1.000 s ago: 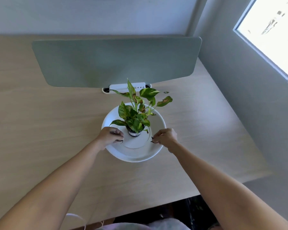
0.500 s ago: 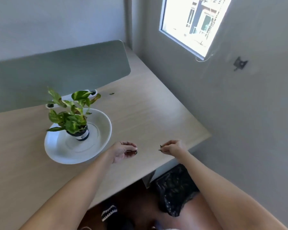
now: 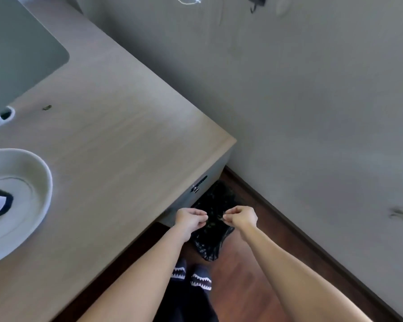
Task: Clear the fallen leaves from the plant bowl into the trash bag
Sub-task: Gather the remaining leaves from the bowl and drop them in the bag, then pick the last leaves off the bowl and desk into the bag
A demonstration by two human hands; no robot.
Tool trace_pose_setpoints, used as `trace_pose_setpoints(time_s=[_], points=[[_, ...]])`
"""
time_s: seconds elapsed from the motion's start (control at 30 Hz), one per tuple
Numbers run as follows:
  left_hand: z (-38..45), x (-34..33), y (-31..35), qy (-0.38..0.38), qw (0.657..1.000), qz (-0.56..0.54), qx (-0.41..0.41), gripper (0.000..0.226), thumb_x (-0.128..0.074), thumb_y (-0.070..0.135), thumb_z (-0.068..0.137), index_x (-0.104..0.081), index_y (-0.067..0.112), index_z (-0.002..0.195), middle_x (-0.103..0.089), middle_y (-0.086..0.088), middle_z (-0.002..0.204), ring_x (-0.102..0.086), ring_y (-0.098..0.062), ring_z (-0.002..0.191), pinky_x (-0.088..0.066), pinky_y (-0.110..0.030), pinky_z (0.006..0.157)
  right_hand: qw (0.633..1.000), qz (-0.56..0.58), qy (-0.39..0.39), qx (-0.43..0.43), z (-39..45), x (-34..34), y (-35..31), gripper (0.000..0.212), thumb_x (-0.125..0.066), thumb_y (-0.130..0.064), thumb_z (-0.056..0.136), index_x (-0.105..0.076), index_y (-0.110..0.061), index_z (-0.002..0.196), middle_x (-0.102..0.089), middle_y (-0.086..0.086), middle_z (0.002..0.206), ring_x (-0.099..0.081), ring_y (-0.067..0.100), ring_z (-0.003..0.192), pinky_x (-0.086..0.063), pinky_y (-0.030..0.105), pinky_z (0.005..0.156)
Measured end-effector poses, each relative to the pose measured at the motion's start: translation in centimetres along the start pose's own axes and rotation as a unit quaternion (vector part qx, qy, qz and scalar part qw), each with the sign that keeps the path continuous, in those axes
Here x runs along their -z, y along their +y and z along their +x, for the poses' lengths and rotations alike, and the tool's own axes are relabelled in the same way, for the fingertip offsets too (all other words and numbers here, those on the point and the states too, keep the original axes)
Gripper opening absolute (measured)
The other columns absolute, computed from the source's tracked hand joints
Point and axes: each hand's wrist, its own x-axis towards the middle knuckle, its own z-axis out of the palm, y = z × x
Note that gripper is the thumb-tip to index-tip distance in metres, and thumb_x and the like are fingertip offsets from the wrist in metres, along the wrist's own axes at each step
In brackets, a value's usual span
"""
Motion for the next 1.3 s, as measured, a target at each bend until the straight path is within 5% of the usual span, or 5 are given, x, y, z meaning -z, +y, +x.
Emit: trace_pose_setpoints(time_s=[0.3,0.9,0.97,1.17,1.3], points=[[4.0,-0.9,-1.8,0.000,0.998,0.063,0.021,0.042,-0.046,-0.006,0.091,-0.056,0.005,0.130,-0.056,-0.013,0.130,-0.055,-0.020,0.109,-0.048,-0.029,0.094,0.999,0.000,0.031,-0.036,4.1,-1.4,1.6,0.014,-0.062,-0.007,0.088,-0.073,-0.009,0.095,-0.069,0.010,0.092,-0.070,0.017,0.075,-0.056,0.023,0.074],[-7.4,8.6,7.4,0.066,0.987,-0.067,-0.133,0.016,-0.060,0.004,0.088,-0.064,0.008,0.104,-0.063,-0.006,0.090,-0.063,-0.020,0.081,-0.052,-0.018,0.066,0.992,-0.032,-0.029,0.116,-2.6,-3.4,-11.1,0.011,-0.062,0.000,0.082,-0.070,0.001,0.089,-0.068,0.016,0.074,-0.065,0.024,0.065,-0.060,0.032,0.067],[-8.4,12.9,7.4,0.149,0.972,-0.053,-0.171,0.012,-0.063,0.004,0.085,-0.068,0.009,0.095,-0.066,-0.009,0.087,-0.063,-0.025,0.084,-0.048,-0.018,0.059,0.987,-0.050,-0.063,0.136,-4.0,-6.0,-12.7,0.013,-0.061,0.003,0.082,-0.068,0.005,0.093,-0.064,0.015,0.068,-0.062,0.023,0.060,-0.057,0.032,0.064],[-11.1,24.9,4.7,0.388,0.870,0.187,-0.239,0.033,-0.056,0.010,0.084,-0.064,0.012,0.116,-0.063,-0.009,0.121,-0.057,-0.026,0.113,-0.043,-0.031,0.097,0.969,-0.079,-0.157,0.175,-7.8,-14.3,-16.2,0.005,-0.056,0.006,0.088,-0.060,0.002,0.088,-0.058,0.016,0.071,-0.058,0.023,0.061,-0.052,0.026,0.051],[-10.7,31.2,1.6,0.405,0.813,0.375,-0.184,0.047,-0.044,0.023,0.094,-0.040,0.022,0.141,-0.036,-0.002,0.150,-0.032,-0.023,0.138,-0.028,-0.046,0.112,0.951,-0.122,-0.185,0.214,-10.2,-20.5,-17.0,0.009,-0.058,0.008,0.083,-0.063,0.002,0.086,-0.059,0.014,0.065,-0.057,0.022,0.053,-0.052,0.024,0.046]])
